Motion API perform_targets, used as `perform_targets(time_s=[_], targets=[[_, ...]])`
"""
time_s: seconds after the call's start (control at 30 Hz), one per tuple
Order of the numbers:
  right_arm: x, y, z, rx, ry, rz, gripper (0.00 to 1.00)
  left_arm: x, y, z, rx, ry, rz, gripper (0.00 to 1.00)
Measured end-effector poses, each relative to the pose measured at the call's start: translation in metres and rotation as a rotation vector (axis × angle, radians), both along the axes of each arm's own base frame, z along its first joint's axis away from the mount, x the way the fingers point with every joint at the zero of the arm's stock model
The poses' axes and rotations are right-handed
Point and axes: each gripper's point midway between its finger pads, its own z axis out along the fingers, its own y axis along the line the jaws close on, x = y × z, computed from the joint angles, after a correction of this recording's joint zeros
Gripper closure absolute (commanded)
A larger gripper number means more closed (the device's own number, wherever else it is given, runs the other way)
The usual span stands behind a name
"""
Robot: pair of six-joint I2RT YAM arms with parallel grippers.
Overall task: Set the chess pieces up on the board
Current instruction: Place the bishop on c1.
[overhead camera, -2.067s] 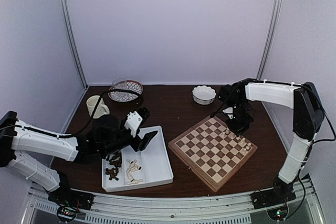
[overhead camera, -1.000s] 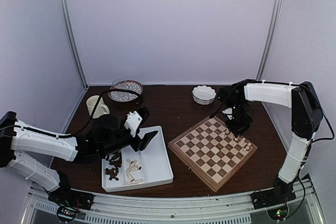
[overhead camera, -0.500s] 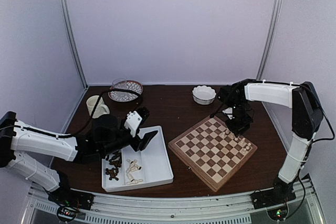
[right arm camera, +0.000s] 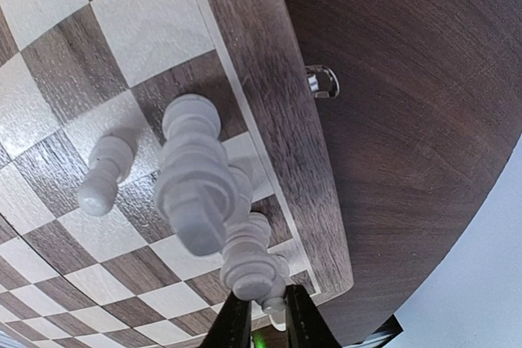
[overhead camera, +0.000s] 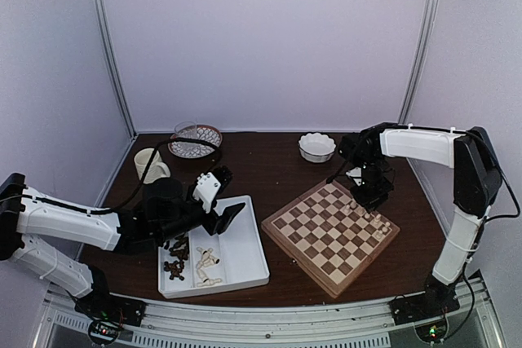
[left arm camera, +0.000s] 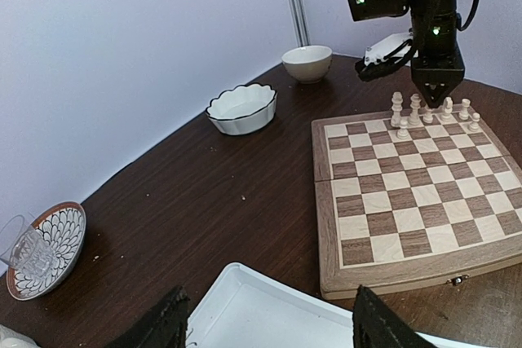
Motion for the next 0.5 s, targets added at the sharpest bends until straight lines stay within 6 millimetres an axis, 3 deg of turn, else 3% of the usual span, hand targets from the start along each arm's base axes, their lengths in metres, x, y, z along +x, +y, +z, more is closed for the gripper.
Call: perform_targets(time_s=[0.37,0.5], targets=[[-0.0004,-0.0011,0.0003,-0.006,0.001,0.0,0.82,0.0,0.0,0.0,0.0,0.0,0.0,0.31],[-0.0007,-0.0015,0.0004,-0.008,0.001,-0.002,0.66,0.0,0.0,0.0,0.0,0.0,0.0,0.31]])
